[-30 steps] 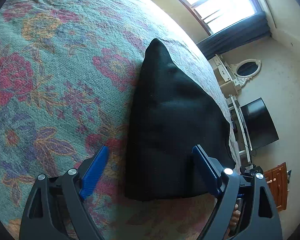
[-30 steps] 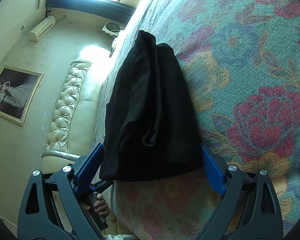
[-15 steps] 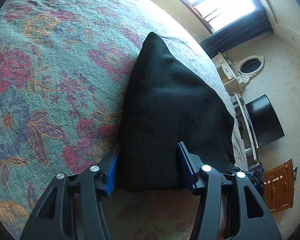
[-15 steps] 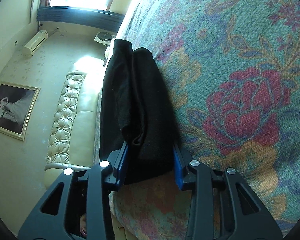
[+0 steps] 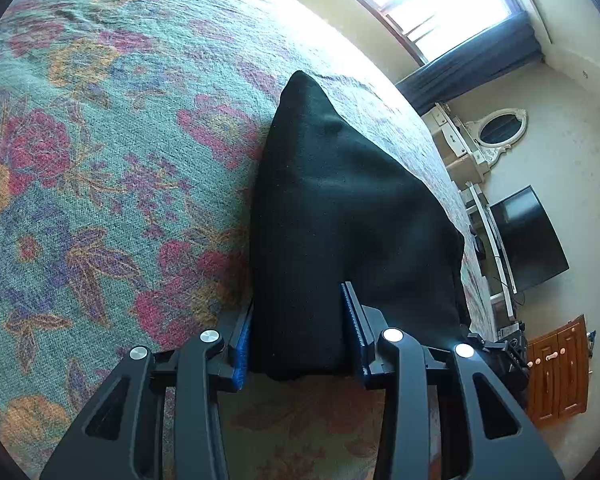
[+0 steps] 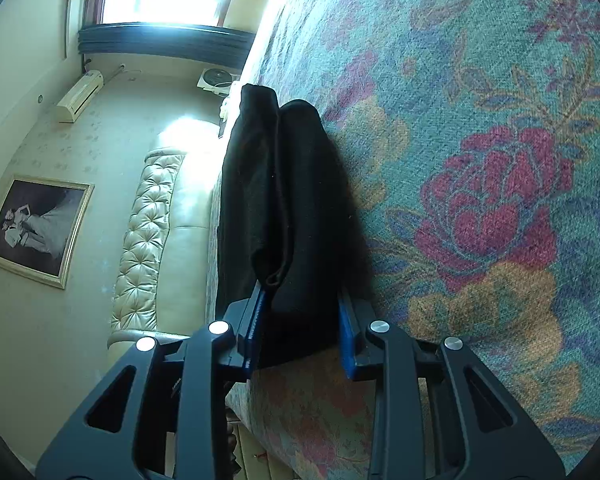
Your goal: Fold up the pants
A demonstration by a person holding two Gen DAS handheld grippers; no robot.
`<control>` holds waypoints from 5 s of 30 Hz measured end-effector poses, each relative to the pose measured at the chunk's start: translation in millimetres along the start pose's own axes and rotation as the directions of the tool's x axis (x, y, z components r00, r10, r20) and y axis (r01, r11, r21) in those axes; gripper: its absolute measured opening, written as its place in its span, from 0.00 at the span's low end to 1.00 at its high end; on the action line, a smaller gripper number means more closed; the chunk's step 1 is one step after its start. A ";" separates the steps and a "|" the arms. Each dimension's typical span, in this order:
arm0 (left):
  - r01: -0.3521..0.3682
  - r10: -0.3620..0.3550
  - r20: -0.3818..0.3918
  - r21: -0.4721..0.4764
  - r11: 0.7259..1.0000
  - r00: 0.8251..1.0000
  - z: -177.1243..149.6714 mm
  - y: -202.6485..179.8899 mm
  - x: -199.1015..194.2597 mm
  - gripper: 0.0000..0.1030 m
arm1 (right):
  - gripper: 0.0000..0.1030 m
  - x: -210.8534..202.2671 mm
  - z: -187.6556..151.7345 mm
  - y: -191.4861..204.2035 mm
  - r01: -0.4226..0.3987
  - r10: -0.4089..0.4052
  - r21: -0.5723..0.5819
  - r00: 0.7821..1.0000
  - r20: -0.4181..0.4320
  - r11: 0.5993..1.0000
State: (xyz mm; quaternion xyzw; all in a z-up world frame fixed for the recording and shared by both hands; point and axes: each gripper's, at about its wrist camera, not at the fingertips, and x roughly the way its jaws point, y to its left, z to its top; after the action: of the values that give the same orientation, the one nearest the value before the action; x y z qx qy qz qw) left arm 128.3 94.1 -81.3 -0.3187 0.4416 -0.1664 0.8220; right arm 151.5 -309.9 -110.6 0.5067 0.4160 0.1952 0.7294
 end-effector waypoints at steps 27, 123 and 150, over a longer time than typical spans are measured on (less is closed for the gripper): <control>0.015 -0.015 0.006 0.036 0.999 1.000 -7.8 5.0 -6.6 0.35 | 0.30 -4.3 -7.0 0.2 0.047 -0.047 -0.041 0.999 0.003 0.998; -0.024 0.029 -0.008 0.348 0.937 1.000 119.5 -2.6 90.0 0.52 | 0.30 77.1 130.4 9.8 0.011 -0.030 -0.159 0.993 -0.117 0.987; -0.035 0.029 0.023 0.335 0.941 0.999 123.0 12.1 62.4 0.76 | 0.39 34.5 135.2 -5.7 0.018 -0.020 -0.067 1.000 -0.016 0.998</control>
State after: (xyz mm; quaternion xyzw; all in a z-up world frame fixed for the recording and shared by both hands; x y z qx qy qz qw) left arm 265.2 114.8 -78.0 -0.1682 0.4047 -0.2230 0.8707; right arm 279.5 -365.8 -110.9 0.4762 0.4201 0.2064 0.7444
